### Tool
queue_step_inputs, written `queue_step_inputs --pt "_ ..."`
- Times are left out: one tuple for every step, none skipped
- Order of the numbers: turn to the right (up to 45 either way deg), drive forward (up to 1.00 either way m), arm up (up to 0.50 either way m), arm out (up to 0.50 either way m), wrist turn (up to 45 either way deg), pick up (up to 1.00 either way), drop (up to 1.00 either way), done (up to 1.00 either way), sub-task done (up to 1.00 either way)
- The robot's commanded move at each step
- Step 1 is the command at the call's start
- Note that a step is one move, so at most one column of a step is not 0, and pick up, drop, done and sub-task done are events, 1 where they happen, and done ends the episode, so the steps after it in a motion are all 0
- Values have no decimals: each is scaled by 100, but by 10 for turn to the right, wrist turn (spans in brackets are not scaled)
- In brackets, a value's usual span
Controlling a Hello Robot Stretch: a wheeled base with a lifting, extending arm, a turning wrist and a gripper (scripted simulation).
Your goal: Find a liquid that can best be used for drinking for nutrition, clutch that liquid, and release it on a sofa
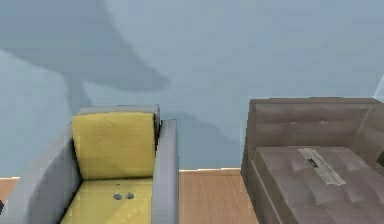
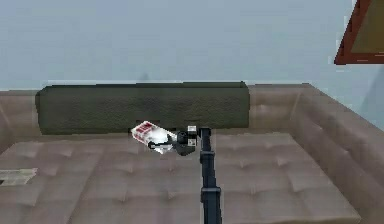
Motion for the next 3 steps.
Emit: queue_step_inputs --pt "0 0 -32 0 0 0 0 0 0" --pt "0 0 0 0 0 0 100 0 0" --pt "0 0 10 0 0 0 0 0 0"
